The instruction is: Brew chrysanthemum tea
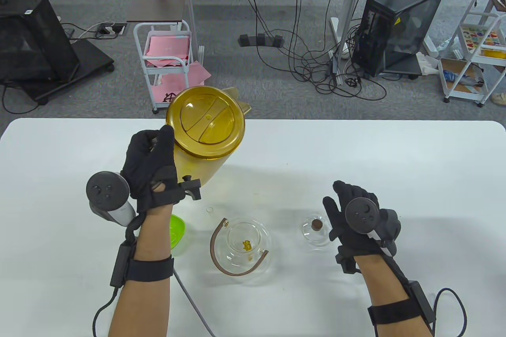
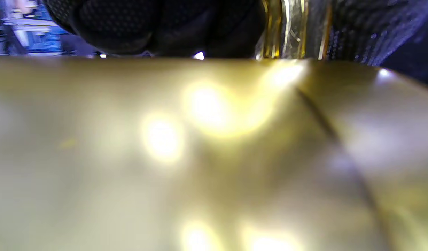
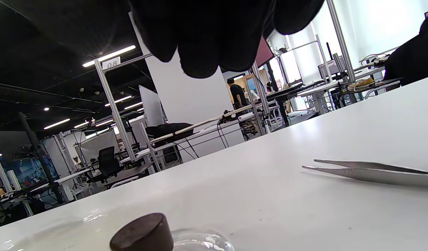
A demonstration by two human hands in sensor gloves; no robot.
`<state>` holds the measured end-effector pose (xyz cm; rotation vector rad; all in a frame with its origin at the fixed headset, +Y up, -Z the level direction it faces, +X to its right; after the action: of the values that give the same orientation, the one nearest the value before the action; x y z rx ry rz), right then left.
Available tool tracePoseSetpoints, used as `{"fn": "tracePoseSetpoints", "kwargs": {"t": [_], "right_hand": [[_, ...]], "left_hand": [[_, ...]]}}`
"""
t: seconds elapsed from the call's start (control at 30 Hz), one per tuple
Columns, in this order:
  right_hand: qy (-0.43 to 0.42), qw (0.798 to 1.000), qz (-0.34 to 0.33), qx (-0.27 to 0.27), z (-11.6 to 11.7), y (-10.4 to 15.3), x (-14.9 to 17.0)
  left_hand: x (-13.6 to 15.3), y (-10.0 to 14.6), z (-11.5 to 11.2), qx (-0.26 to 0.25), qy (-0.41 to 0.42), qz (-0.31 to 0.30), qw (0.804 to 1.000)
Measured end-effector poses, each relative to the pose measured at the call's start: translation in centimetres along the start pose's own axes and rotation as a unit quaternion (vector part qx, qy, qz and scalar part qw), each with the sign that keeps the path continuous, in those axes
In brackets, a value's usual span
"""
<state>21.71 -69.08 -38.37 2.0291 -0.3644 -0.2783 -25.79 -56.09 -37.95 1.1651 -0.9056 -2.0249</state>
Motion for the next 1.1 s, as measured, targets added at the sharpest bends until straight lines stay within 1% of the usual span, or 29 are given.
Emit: {"fn": "tracePoseSetpoints", "kwargs": {"t": [0.07,0.1,0.13,0.2,0.23,0.27,0.3,0.33,0.43,0.57,0.67,0.83,0.9,1.1], "right_hand": [[0.001,1.0,-0.001,0.001,0.0,0.1,-0.1],[-0.001,1.0,-0.001,0.001,0.0,0.1,-0.1],[-0.003,1.0,-0.001,0.003,-0.1,0.1,-0.2],[-0.004,1.0,-0.002,0.005,-0.1,0.2,-0.3],[-0.005,1.0,-0.003,0.006,-0.2,0.2,-0.4],[-0.004,1.0,-0.005,0.006,-0.2,0.2,-0.4],[-0.004,1.0,-0.006,0.006,-0.2,0.2,-0.4],[-0.002,1.0,-0.007,0.005,-0.2,0.2,-0.4],[-0.002,1.0,-0.007,0.001,-0.1,0.2,-0.3],[-0.012,1.0,-0.004,-0.005,0.0,0.2,-0.1],[-0.01,1.0,-0.006,-0.003,0.0,0.2,-0.1],[-0.01,1.0,-0.009,-0.007,0.3,0.3,-0.1],[-0.008,1.0,-0.011,-0.01,0.4,0.3,-0.2],[-0.009,1.0,-0.01,-0.014,0.4,0.3,-0.1]], "left_hand": [[-1.0,0.7,0.3,0.012,-0.035,-0.014,0.999],[-1.6,0.5,0.4,0.021,-0.055,-0.018,0.998],[-2.1,0.6,0.5,0.046,-0.069,-0.01,0.996],[-3.0,0.7,0.7,0.06,-0.087,-0.018,0.994],[-3.5,0.7,0.9,0.075,-0.095,-0.02,0.992],[-4.1,0.7,1.0,0.104,-0.102,-0.023,0.989],[-4.5,0.8,1.0,0.113,-0.109,-0.028,0.987],[-5.2,0.9,1.0,0.135,-0.127,-0.038,0.982],[-6.8,1.5,0.6,0.172,-0.17,-0.062,0.968],[-8.6,2.3,-0.6,0.221,-0.214,-0.099,0.946],[-8.9,2.4,-1.4,0.255,-0.225,-0.114,0.933],[-8.5,2.4,-2.8,0.308,-0.25,-0.123,0.91],[-8.4,2.5,-3.3,0.322,-0.26,-0.125,0.902],[-8.6,2.6,-4.0,0.344,-0.278,-0.133,0.887]]}}
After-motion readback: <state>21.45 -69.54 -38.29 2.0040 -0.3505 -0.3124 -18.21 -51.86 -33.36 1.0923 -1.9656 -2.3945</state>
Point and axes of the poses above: the tracker on the back of each hand, its own x axis roughly to the little-finger side, its own y axis roughly from the fingertips to the wrist, z = x × y, the point moved 2 cm from there along -y, roughly from the wrist to the fingertips, and after that the axes turned 15 degrees about x, right-handed, at the moved point
